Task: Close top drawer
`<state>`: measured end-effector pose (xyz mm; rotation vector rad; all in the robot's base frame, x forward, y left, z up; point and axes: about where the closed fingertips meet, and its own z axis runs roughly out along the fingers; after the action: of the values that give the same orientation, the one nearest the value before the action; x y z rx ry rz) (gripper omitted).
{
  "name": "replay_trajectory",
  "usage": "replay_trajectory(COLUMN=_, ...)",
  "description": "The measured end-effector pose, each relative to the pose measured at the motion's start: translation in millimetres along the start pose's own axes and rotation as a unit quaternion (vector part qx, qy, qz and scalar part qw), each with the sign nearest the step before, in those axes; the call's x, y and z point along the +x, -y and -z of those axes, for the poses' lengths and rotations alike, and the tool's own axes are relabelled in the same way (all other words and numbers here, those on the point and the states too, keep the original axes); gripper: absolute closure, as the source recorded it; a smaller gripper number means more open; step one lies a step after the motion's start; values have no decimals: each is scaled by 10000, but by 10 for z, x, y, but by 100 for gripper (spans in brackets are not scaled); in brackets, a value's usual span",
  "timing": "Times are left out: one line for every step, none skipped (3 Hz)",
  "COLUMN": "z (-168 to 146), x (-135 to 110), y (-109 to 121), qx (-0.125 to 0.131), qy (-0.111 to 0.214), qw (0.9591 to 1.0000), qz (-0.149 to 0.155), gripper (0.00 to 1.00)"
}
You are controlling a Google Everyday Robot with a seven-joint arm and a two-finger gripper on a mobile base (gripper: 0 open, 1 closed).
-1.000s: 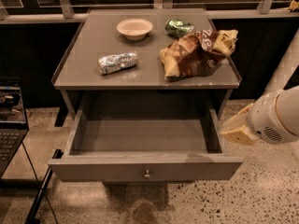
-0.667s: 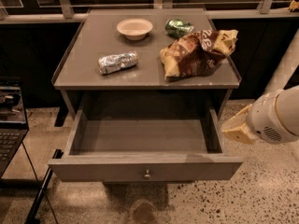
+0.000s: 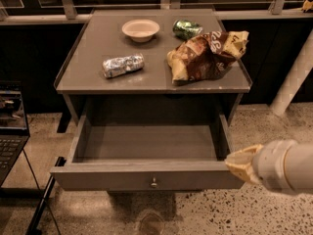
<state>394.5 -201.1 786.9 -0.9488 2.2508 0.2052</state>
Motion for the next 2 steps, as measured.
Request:
replay_trajectory(z=-307, x=361, y=-304, qx=123, qy=377, qw=9985, qz=-390, gripper=100)
replay_trajectory(z=-595, x=519, y=-341, qx=378, qy=927, qw=9896, qz=-1037, gripper=100)
